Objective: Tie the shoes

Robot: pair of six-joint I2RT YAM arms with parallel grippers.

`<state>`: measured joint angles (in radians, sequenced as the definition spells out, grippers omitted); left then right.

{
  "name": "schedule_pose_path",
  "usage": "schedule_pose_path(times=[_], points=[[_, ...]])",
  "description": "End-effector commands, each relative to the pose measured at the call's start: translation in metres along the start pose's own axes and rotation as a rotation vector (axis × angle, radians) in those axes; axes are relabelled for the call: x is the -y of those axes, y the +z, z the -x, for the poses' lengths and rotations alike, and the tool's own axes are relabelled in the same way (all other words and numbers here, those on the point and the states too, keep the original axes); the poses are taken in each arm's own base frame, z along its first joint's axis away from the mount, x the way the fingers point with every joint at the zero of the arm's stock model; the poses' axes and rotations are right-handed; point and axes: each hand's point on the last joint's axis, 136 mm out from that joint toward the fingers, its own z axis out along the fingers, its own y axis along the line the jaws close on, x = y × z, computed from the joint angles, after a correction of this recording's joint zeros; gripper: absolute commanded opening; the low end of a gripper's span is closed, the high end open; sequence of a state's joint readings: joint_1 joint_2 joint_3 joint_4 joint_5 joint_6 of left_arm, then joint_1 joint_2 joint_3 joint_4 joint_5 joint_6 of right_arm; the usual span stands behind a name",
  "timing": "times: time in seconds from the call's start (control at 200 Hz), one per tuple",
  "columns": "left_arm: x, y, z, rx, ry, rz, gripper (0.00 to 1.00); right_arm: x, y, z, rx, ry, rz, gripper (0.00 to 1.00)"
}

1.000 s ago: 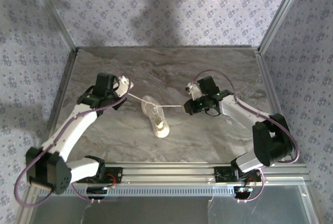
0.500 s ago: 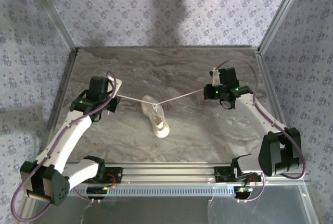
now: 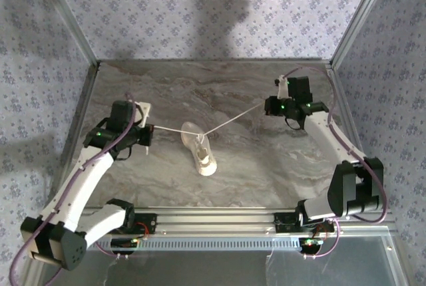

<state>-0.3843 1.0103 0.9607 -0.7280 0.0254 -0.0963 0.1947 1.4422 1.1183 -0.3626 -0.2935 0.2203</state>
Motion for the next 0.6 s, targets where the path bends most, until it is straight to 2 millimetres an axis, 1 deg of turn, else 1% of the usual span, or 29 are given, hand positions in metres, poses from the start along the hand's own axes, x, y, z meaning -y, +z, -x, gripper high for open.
schedule_pose_path(times=[0.0, 0.115, 0.2, 0.25, 0.315, 0.325, 0.375, 0.405, 0.41, 0.48, 0.5, 0.505, 0.595], points=[[0.073, -0.019, 0.031, 0.116, 0.115, -0.193, 0.00, -0.048, 0.012, 0.021, -0.001, -0.120, 0.144, 0.00], [0.137, -0.023, 0.042, 0.154, 0.221, -0.310, 0.00, -0.096, 0.033, 0.032, -0.039, -0.222, 0.259, 0.00], [0.190, -0.022, 0.048, 0.179, 0.320, -0.398, 0.00, -0.133, 0.045, 0.040, -0.065, -0.293, 0.353, 0.00], [0.220, -0.020, 0.051, 0.187, 0.387, -0.436, 0.00, -0.155, 0.048, 0.048, -0.072, -0.328, 0.416, 0.00], [0.258, -0.013, 0.053, 0.190, 0.467, -0.484, 0.00, -0.185, 0.052, 0.051, -0.090, -0.372, 0.507, 0.00], [0.263, -0.016, 0.054, 0.199, 0.478, -0.499, 0.00, -0.188, 0.053, 0.051, -0.092, -0.378, 0.518, 0.00], [0.288, -0.007, 0.052, 0.190, 0.529, -0.529, 0.00, -0.208, 0.054, 0.052, -0.103, -0.411, 0.577, 0.00], [0.302, 0.000, 0.050, 0.177, 0.554, -0.540, 0.00, -0.219, 0.053, 0.051, -0.112, -0.430, 0.608, 0.00], [0.304, -0.002, 0.051, 0.183, 0.557, -0.547, 0.00, -0.220, 0.053, 0.051, -0.113, -0.432, 0.612, 0.00], [0.331, 0.009, 0.045, 0.162, 0.608, -0.585, 0.00, -0.242, 0.051, 0.050, -0.118, -0.483, 0.669, 0.00], [0.337, 0.012, 0.044, 0.156, 0.618, -0.591, 0.00, -0.245, 0.051, 0.045, -0.139, -0.486, 0.677, 0.00], [0.338, 0.016, 0.041, 0.147, 0.622, -0.589, 0.00, -0.246, 0.051, 0.045, -0.140, -0.488, 0.680, 0.00], [0.358, 0.028, 0.034, 0.128, 0.654, -0.622, 0.00, -0.264, 0.047, 0.042, -0.149, -0.519, 0.732, 0.00]])
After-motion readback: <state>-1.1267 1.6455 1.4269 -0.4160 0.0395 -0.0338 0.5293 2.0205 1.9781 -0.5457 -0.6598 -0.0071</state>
